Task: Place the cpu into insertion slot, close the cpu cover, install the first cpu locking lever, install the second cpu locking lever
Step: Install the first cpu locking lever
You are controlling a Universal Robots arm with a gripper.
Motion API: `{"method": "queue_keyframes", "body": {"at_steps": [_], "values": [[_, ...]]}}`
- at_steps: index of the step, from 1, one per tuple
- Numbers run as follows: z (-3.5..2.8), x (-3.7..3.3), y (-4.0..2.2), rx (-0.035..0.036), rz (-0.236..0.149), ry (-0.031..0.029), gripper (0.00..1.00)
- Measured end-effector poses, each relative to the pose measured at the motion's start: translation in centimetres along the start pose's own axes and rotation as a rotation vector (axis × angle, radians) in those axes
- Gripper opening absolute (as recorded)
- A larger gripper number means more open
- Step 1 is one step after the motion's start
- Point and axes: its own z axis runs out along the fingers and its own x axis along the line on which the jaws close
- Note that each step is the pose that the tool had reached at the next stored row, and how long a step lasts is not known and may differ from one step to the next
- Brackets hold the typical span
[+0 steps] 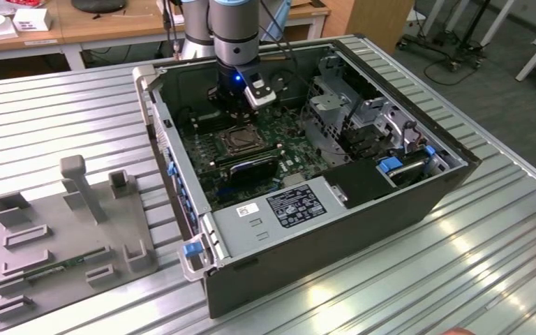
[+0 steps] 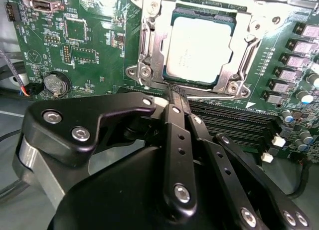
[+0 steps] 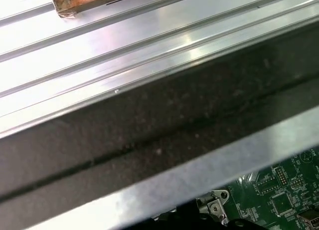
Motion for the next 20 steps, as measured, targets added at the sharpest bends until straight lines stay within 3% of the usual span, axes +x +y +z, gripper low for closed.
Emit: {"method": "queue_keyframes", "body": {"at_steps": [9,13,20], "values": [[-0.19,0.26,0.35,-0.0003,0.004,-0.0015,0.1],[-0.21,0.59,0.69,-0.0011,0.008,-0.0048,0.1],[-0.22,0.68,0.7,-0.0028,0.008,-0.0084,0.1]]}}
